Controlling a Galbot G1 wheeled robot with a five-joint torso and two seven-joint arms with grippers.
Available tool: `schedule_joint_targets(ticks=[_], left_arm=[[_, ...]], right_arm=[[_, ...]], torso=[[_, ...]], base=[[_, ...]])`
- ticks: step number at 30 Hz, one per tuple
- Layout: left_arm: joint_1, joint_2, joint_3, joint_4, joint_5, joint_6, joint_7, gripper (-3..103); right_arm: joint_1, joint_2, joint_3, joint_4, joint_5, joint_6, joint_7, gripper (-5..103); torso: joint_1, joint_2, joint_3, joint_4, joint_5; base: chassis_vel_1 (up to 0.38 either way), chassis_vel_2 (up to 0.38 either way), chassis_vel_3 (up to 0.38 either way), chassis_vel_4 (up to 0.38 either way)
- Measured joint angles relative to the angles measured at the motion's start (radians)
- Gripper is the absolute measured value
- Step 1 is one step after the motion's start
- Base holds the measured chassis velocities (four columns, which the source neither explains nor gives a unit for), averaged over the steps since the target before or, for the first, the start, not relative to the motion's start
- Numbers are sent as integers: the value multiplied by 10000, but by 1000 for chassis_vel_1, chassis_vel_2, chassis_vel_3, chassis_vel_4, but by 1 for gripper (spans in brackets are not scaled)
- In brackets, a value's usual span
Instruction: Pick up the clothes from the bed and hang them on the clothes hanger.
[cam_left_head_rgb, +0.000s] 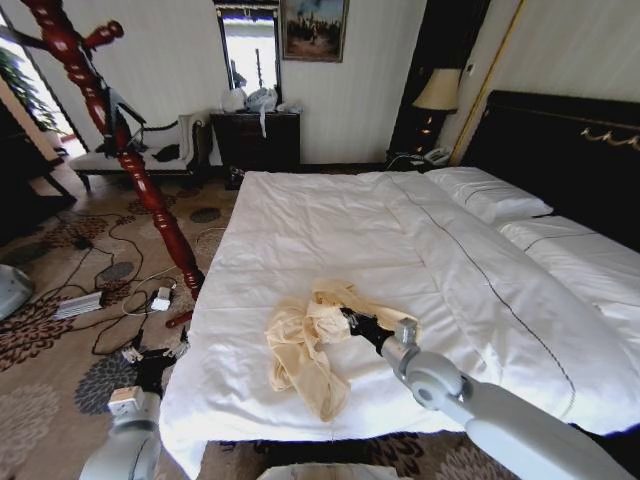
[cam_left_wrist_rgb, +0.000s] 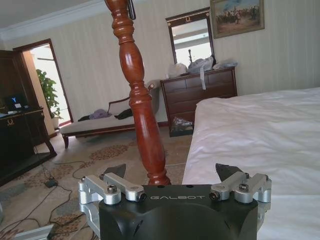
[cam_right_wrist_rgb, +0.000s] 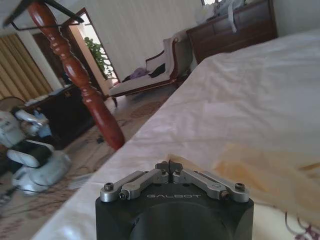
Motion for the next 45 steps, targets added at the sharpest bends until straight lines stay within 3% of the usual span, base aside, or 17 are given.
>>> schedule_joint_targets(ticks=[1,2,7,11,15,21,23,28,32,33,35,38,40,42,45], left_arm=[[6,-18,-1,-30,-1,-8,-1,100],[17,-27,-2,-42,-1,-15,-1,100],[86,-19,-47,-56,-7,-46,-1,100],[145,67,-104,-55,-46,-75,-13,100],[138,110,-102,-47,-48,-75,-23,100],[104,168,-74,14,-49,-67,-25,100],[99,212,-71,58,-54,-55,-27,100],[78,235,-71,128,-67,-48,-30,100],[-5,174,12,195,-44,-45,-33,100],[-5,174,12,195,-44,-45,-33,100],[-35,141,55,206,-15,-41,-33,100],[-58,124,75,214,2,-38,-33,100],[-60,123,68,217,3,-37,-33,100],[-58,123,59,217,3,-37,-33,100],[-22,121,32,184,1,-36,-34,100]], right_arm=[[59,9,-41,269,840,-265,146,0],[47,42,-102,331,1013,-382,235,0],[-182,166,-248,313,1054,-826,526,0],[-329,567,-329,-24,1114,-1671,1961,0],[-150,946,-331,-555,1181,-2073,2623,0],[423,1525,-460,-1621,1001,-2279,2872,-3],[874,1824,-583,-2534,326,-2260,2925,13],[1082,1907,-527,-2973,-740,-1931,3141,29],[848,1609,-331,-2876,-2244,-1673,3350,45],[848,1609,-331,-2876,-2244,-1673,3350,45],[647,1487,-262,-2617,-2394,-1542,3499,56],[373,1397,-178,-2039,-2195,-1200,3619,67],[128,1332,-102,-1229,-1146,-979,3777,78],[69,1312,-95,-939,-659,-1042,3994,78],[-79,1218,-94,-35,953,-2385,5926,94]], torso=[[0,0,0,-1,-1],[0,0,0,-3,0],[0,0,0,-2,2],[0,0,0,-3,2],[0,0,0,-2,1],[0,0,0,0,2],[0,0,1,-1,2],[0,0,1,-1,1],[0,0,0,-5,1],[0,0,0,-5,1],[0,-1,0,-4,2],[0,0,0,-3,1],[0,0,0,-1,1],[0,0,0,-1,1],[0,0,0,-1,1]], base=[[0,0,0,0],[0,0,0,0],[0,0,0,0],[0,0,0,0],[0,0,0,0],[0,0,0,0],[0,0,0,0],[0,0,0,0],[0,0,0,0],[0,0,0,0],[0,0,0,0],[0,0,0,0],[0,0,0,0],[0,0,0,0],[0,0,0,0]])
